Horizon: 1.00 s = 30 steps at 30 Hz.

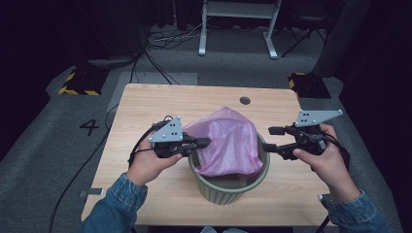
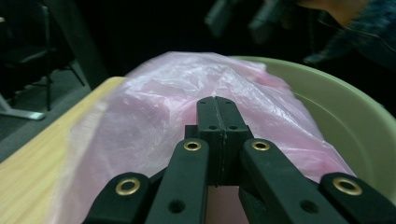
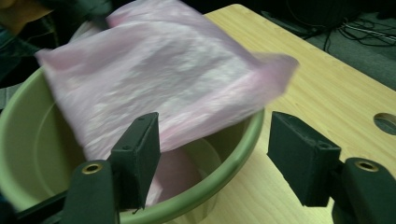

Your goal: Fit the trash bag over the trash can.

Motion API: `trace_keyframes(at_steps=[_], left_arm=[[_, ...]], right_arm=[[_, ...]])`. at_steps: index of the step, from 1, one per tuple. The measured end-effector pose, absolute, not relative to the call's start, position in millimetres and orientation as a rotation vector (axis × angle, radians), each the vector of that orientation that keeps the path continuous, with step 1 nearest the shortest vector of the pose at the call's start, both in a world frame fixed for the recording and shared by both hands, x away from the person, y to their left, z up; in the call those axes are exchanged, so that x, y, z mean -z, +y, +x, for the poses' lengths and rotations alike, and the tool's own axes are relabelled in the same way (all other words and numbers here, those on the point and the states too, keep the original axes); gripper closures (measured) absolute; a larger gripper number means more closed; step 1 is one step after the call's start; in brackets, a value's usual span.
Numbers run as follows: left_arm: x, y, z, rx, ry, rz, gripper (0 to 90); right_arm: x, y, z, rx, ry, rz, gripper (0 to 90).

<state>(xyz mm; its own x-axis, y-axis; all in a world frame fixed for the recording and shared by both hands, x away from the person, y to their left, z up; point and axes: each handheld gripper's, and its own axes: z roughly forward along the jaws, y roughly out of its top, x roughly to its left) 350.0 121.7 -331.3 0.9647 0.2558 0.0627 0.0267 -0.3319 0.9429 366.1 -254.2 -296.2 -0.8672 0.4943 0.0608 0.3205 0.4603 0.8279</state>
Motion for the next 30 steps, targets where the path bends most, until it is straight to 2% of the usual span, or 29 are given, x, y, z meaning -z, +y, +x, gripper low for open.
trace_keyframes(at_steps=[10, 20, 21, 22, 25, 26, 28, 30], left_arm=[[339.0, 110.8, 347.7, -0.145, 0.168, 1.992, 89.9], [341.9, 99.4, 350.3, -0.097, 0.157, 2.065, 89.9], [342.3, 99.1, 350.2, -0.095, 0.158, 2.064, 89.9], [342.4, 99.2, 350.3, -0.092, 0.16, 2.059, 89.8], [341.7, 100.7, 349.4, -0.083, 0.177, 2.026, 85.4], [341.1, 101.6, 349.1, -0.088, 0.179, 2.016, 81.7], [339.7, 103.1, 348.1, -0.109, 0.202, 1.994, 71.2], [337.6, 104.5, 347.8, -0.135, 0.238, 1.966, 56.7]], right_arm=[[307.4, -230.0, 402.7, -1.344, 2.545, 0.804, 25.5], [306.5, -203.4, 414.9, -1.383, 2.56, 0.789, 26.7], [306.7, -201.5, 416.2, -1.38, 2.562, 0.789, 28.9], [307.2, -199.8, 417.6, -1.372, 2.568, 0.785, 35.7], [307.4, -197.6, 420.8, -1.306, 2.604, 0.712, 68.1], [307.0, -197.5, 420.9, -1.294, 2.613, 0.7, 70.5], [305.2, -198.2, 419.5, -1.285, 2.606, 0.656, 87.2], [303.4, -198.9, 417.6, -1.305, 2.59, 0.643, 90.0]])
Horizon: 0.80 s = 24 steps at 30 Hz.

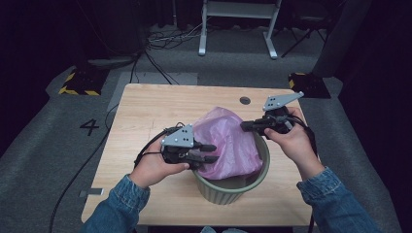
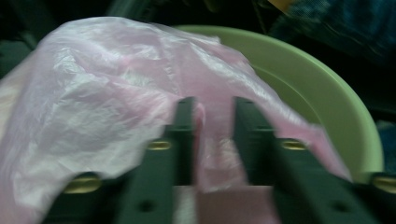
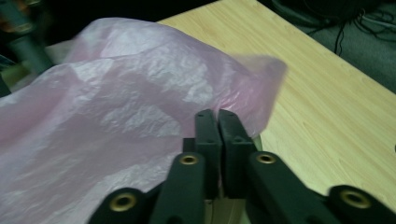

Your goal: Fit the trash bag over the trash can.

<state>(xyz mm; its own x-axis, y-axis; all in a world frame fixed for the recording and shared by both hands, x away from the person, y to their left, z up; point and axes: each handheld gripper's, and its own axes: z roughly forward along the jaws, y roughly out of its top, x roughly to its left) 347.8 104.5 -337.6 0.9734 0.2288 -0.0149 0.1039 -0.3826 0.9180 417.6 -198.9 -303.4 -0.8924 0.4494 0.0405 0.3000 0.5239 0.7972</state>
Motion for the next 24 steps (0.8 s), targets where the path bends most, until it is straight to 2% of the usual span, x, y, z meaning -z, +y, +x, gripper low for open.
trace_keyframes(at_steps=[4, 8, 15, 16, 19, 22, 24], left_arm=[[330.1, 111.0, 347.7, -0.167, 0.259, 1.909, 44.8], [319.2, 119.7, 345.9, -0.209, 0.276, 1.86, 41.1], [312.5, 118.5, 351.2, -0.274, 0.319, 1.875, 38.4], [315.4, 115.2, 351.6, -0.272, 0.308, 1.898, 39.7], [323.3, 106.4, 349.9, -0.211, 0.259, 1.974, 51.0], [326.9, 100.6, 346.3, -0.131, 0.241, 2.054, 76.0], [328.7, 98.1, 346.0, -0.103, 0.234, 2.091, 84.6]], right_arm=[[297.4, -199.2, 407.3, -1.358, 2.547, 0.582, 90.0], [290.5, -199.0, 389.2, -1.371, 2.533, 0.498, 90.0], [286.4, -196.5, 364.0, -1.401, 2.551, 0.388, 90.0], [287.2, -195.1, 359.7, -1.402, 2.561, 0.365, 90.0], [292.1, -190.4, 347.6, -1.397, 2.598, 0.314, 90.0], [300.6, -187.8, 340.1, -1.371, 2.648, 0.3, 90.0], [305.3, -188.3, 337.9, -1.359, 2.67, 0.307, 90.0]])
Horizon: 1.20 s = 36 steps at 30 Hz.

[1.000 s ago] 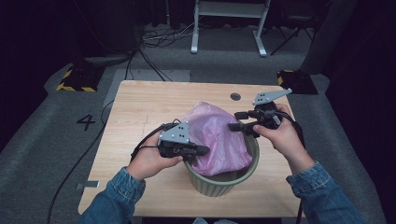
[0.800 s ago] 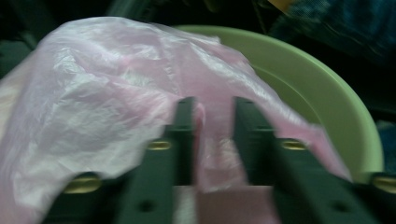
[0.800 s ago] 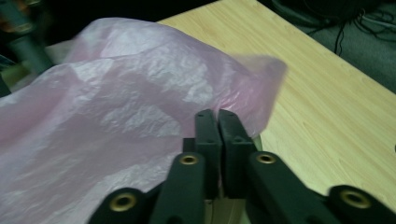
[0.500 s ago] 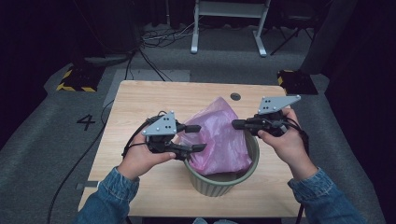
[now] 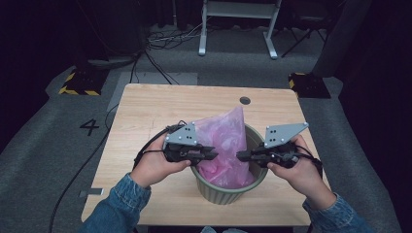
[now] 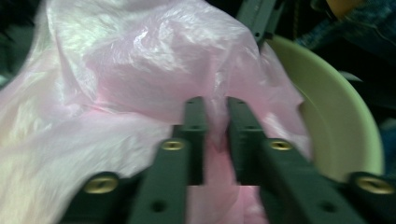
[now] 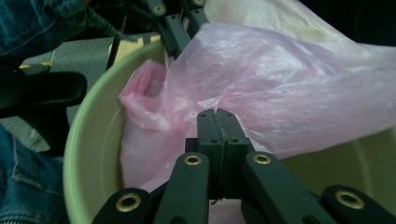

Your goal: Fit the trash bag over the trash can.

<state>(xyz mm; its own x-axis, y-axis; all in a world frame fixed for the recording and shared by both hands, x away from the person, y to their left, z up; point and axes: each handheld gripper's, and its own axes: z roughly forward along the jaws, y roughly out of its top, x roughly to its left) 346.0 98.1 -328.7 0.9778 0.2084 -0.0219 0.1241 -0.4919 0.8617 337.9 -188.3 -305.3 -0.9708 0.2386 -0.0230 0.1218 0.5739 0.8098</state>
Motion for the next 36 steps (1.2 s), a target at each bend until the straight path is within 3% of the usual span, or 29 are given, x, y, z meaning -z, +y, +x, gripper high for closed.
trace_keyframes(at_steps=[4, 5, 6, 8, 10, 16, 18, 19, 20, 22, 24, 28, 36], left_arm=[[332.0, 97.1, 349.0, -0.079, 0.244, 2.118, 89.0], [332.5, 97.0, 349.4, -0.078, 0.246, 2.117, 89.1], [333.2, 96.8, 349.9, -0.077, 0.249, 2.118, 89.1], [334.9, 95.8, 350.6, -0.073, 0.251, 2.12, 89.2], [336.2, 94.5, 350.9, -0.066, 0.245, 2.124, 89.1], [336.0, 91.9, 349.4, -0.065, 0.227, 2.124, 88.9], [335.8, 92.2, 348.3, -0.067, 0.222, 2.12, 88.3], [335.7, 92.7, 348.2, -0.071, 0.217, 2.114, 87.1], [335.5, 93.5, 347.4, -0.074, 0.229, 2.1, 83.7], [334.4, 96.3, 346.4, -0.092, 0.253, 2.069, 71.6], [331.6, 100.4, 344.9, -0.12, 0.291, 2.029, 58.1], [320.9, 107.7, 340.8, -0.166, 0.309, 1.981, 46.1], [308.9, 97.7, 335.4, -0.222, 0.327, 1.939, 44.7]], right_arm=[[311.0, -195.1, 338.5, -1.346, 2.688, 0.37, 86.0], [310.8, -200.1, 341.8, -1.362, 2.677, 0.442, 72.4], [310.8, -200.1, 341.8, -1.362, 2.677, 0.442, 72.4], [306.8, -205.6, 346.6, -1.408, 2.642, 0.545, 56.0], [300.7, -209.8, 350.9, -1.474, 2.576, 0.624, 45.1], [292.0, -206.2, 375.1, -1.492, 2.481, 0.789, 32.6], [295.3, -202.0, 383.1, -1.496, 2.494, 0.831, 35.3], [297.6, -199.5, 386.9, -1.499, 2.512, 0.843, 44.7], [299.7, -197.2, 389.4, -1.499, 2.545, 0.818, 61.9], [302.5, -193.0, 388.7, -1.515, 2.587, 0.75, 80.0], [302.1, -190.9, 382.2, -1.486, 2.579, 0.667, 87.9], [297.2, -187.9, 362.9, -1.403, 2.513, 0.516, 89.2], [296.0, -178.0, 330.1, -1.332, 2.475, 0.34, 89.0]])
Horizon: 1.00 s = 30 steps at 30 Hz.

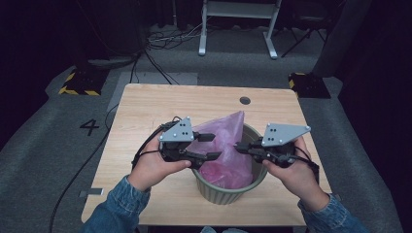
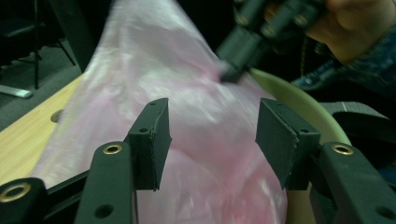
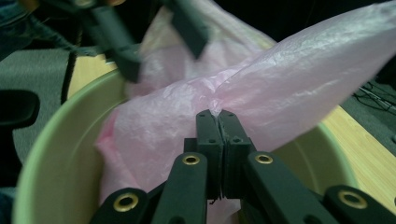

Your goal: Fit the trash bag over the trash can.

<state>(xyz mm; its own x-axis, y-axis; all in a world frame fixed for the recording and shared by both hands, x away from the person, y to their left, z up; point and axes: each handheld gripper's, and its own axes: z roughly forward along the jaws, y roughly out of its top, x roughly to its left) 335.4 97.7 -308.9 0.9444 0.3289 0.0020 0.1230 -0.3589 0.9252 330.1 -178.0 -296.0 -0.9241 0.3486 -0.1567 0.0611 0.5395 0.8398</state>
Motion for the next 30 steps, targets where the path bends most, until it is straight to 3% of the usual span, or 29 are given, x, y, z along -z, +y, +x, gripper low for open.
trace_keyframes(at_steps=[3, 12, 18, 21, 24, 30], left_arm=[[305.7, 88.9, 333.1, -0.279, 0.335, 1.953, 43.2], [306.9, 78.3, 334.9, -0.218, 0.296, 1.938, 41.0], [302.0, 68.7, 330.8, -0.284, 0.302, 1.955, 45.5], [304.9, 62.5, 332.0, -0.266, 0.278, 1.982, 58.0], [308.5, 60.4, 334.4, -0.295, 0.229, 2.008, 87.3], [317.2, 72.0, 339.0, -0.286, 0.243, 1.929, 90.0]], right_arm=[[299.7, -173.1, 318.4, -1.253, 2.463, 0.287, 88.7], [306.1, -169.9, 308.5, -1.254, 2.477, 0.234, 88.5], [318.3, -159.1, 306.9, -1.207, 2.501, 0.206, 87.7], [319.5, -154.3, 304.3, -1.205, 2.504, 0.187, 87.6], [318.8, -154.9, 302.0, -1.217, 2.496, 0.182, 86.0], [318.1, -172.2, 300.6, -1.297, 2.479, 0.243, 77.1]])
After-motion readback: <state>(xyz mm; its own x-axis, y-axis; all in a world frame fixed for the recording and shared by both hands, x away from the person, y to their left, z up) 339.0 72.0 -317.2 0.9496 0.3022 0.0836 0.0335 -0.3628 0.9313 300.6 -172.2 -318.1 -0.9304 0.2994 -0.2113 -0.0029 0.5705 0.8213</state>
